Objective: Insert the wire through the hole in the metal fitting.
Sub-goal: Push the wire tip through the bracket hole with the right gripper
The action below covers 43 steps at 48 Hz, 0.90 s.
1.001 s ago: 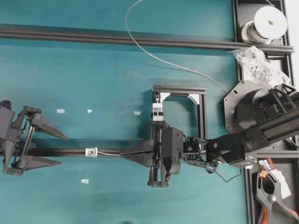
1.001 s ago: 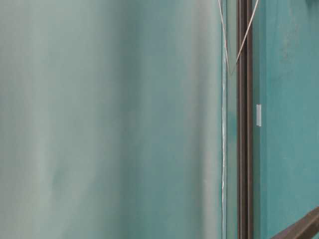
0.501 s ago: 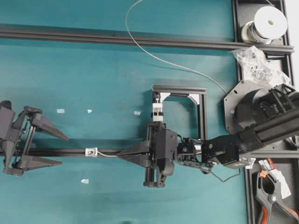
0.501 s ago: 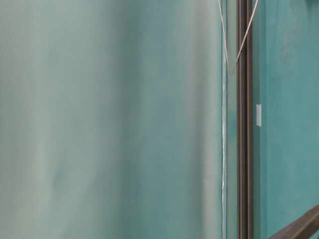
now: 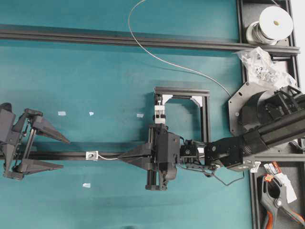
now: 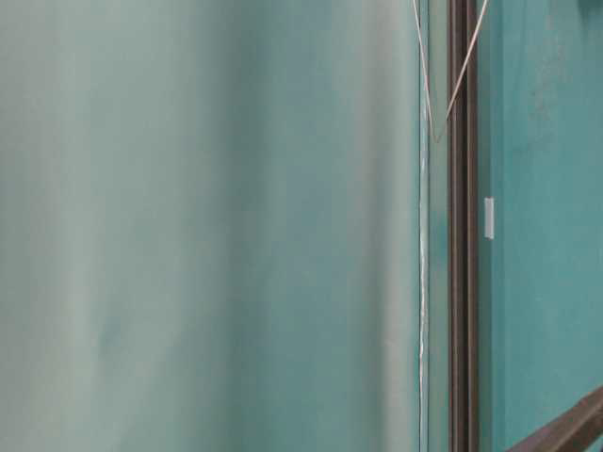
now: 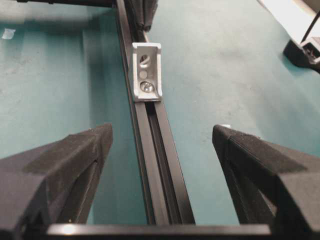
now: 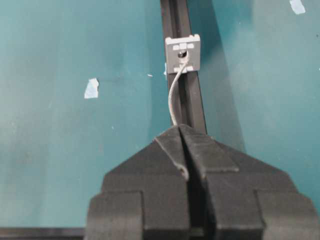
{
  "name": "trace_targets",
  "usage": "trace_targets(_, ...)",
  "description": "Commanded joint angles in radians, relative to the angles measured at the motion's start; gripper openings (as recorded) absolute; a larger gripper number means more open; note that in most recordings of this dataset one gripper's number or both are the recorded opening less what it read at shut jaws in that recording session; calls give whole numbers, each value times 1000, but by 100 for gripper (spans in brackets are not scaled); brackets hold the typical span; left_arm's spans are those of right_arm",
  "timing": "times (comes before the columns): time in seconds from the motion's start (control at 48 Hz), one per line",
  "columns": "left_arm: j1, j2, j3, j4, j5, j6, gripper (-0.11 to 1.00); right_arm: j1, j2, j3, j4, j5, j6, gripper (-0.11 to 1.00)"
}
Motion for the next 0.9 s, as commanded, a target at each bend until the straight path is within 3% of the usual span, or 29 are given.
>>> trace_targets(0.0, -3, -15, -9, 0, -2, 2, 84, -8, -31, 0, -2, -15, 2, -1)
trace_targets(0.355, -3, -17, -9, 0, 0, 2, 84, -8, -57, 23, -5, -26, -3, -1)
trace_targets(0.876, -3, -20, -11, 0, 2, 2, 84, 0, -58, 18, -46, -26, 2, -1)
